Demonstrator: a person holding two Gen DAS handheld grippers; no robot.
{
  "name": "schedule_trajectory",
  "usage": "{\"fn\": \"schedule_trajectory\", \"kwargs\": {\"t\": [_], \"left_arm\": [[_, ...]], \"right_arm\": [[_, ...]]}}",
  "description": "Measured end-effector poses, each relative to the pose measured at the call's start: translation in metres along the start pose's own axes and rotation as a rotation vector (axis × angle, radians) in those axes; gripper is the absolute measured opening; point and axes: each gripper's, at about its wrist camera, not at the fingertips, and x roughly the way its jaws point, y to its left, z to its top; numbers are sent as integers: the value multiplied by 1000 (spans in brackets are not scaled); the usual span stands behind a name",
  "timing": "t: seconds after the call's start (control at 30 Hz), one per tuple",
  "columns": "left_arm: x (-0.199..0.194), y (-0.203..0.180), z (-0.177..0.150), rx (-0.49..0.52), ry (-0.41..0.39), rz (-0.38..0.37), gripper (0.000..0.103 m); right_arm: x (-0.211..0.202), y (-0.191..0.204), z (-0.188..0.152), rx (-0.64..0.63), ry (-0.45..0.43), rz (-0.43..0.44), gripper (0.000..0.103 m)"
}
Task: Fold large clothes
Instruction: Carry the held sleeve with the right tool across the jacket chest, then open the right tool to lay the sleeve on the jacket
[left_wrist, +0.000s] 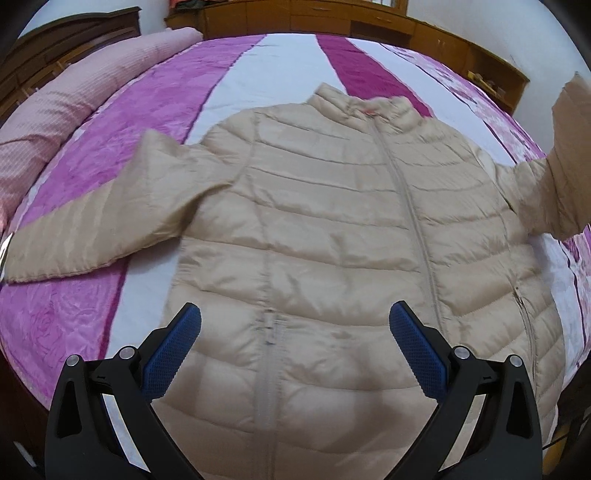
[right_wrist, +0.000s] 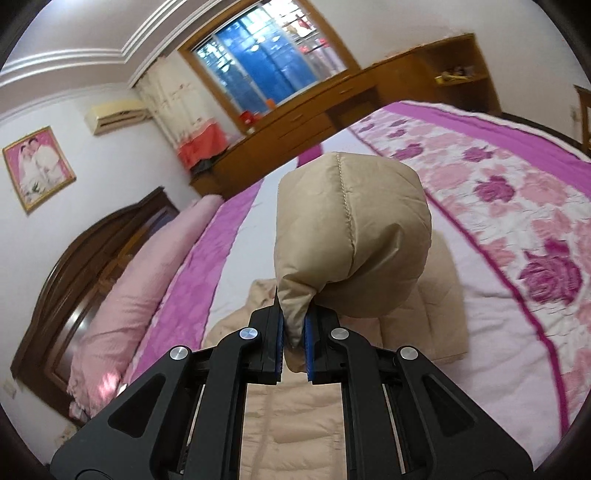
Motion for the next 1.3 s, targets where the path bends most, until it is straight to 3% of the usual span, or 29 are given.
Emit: {"fn": "schedule_trajectory", "kwargs": {"t": [0.37, 0.87, 1.07, 1.13, 1.2, 1.3], "left_arm": [[2, 41, 1, -37, -36, 39, 98], [9, 82, -5, -117, -35, 55, 98], [6, 80, -7, -115, -37, 61, 98], [4, 77, -5, -107, -43, 59, 98], [1, 72, -3, -94, -52, 56, 98], [-2, 62, 2, -73, -64, 38, 98]], "right_arm": [[92, 61, -53, -26, 176, 65, 10], [203, 73, -136, -79, 385, -5, 11], [216, 81, -149, -89, 424, 11, 24], [209, 79, -148, -74, 426, 33, 48], [195, 79, -144, -77, 406, 46, 57], [171, 74, -136, -89, 377, 47, 59]]}}
